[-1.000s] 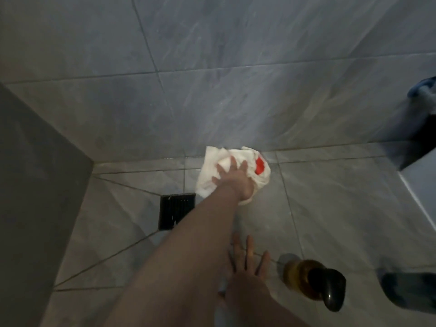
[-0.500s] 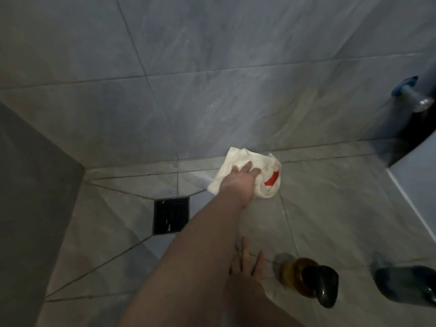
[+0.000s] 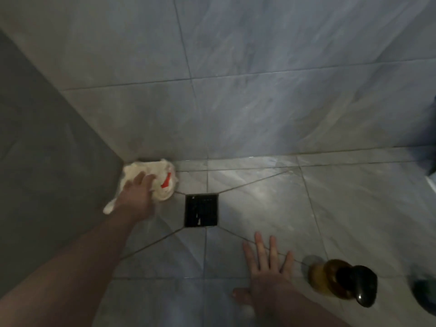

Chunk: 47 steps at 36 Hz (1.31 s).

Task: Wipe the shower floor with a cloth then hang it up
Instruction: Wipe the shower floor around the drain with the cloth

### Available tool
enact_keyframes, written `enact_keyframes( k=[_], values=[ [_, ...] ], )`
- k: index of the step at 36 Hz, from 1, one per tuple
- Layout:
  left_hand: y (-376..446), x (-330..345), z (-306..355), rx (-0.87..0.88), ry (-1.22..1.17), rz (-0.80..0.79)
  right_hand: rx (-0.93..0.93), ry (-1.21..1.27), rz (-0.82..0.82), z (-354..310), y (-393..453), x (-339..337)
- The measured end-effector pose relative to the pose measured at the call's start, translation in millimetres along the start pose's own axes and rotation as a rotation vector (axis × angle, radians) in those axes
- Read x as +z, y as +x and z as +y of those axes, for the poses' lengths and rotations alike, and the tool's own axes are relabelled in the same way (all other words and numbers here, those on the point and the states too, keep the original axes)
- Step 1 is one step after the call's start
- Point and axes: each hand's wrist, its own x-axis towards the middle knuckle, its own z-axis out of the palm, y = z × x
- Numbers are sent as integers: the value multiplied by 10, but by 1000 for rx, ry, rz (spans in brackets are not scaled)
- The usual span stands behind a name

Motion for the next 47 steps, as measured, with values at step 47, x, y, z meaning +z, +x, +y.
enact_keyframes(
  k=[47],
  values=[
    [-1060,402,61,-62,-6,-62,35,-100,-126,-124,-169,-184]
  ],
)
